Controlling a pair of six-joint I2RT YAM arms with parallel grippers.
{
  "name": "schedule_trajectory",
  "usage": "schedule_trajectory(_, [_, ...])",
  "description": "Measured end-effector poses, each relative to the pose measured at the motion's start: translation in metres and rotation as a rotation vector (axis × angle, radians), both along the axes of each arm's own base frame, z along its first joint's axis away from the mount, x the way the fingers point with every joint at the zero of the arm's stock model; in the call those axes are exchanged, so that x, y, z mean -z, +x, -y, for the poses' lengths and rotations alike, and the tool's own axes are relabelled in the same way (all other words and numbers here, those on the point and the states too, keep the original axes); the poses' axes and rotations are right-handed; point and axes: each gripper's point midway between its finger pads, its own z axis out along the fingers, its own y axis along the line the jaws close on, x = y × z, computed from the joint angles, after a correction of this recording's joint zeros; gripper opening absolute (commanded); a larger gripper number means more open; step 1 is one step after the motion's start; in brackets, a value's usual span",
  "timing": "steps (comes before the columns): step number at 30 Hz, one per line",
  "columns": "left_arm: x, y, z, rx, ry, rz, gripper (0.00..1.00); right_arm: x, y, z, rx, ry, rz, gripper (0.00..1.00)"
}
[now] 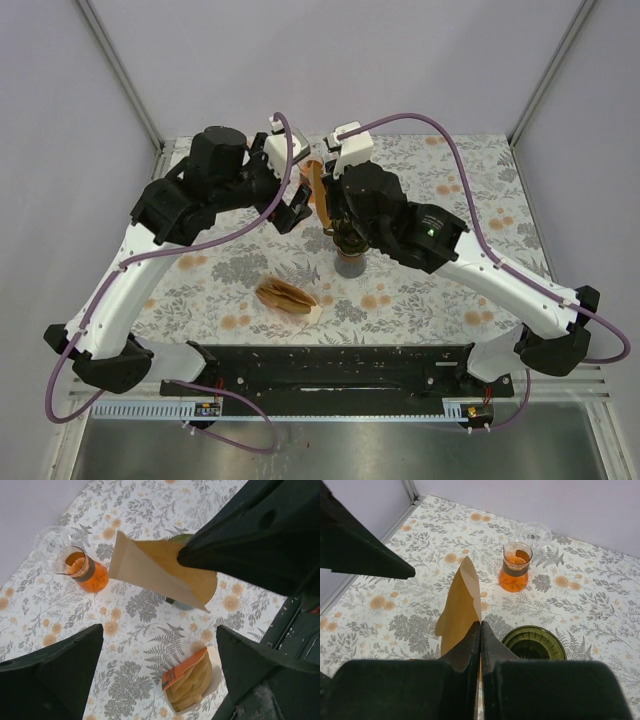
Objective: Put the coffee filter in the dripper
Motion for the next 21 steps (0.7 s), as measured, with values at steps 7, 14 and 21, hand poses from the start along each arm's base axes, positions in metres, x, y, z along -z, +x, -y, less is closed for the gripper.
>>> schedule_trajectory(7, [-0.011,0.008,0.023,-0.059,-0.031,0.047,0.99,-0.007,0.015,0.005,0.087,0.039,0.032,0.00])
schedule_trajectory(14, [-0.006,0.025,0.033,-0.139,0.010,0.098,0.78,-0.007,0.028,0.020,0.178,0.054,0.042,0.00])
schedule_trajectory(21, [-0.018,0.045,0.024,-0.253,-0.005,0.168,0.62,0.000,0.024,0.018,0.157,0.065,0.028,0.00])
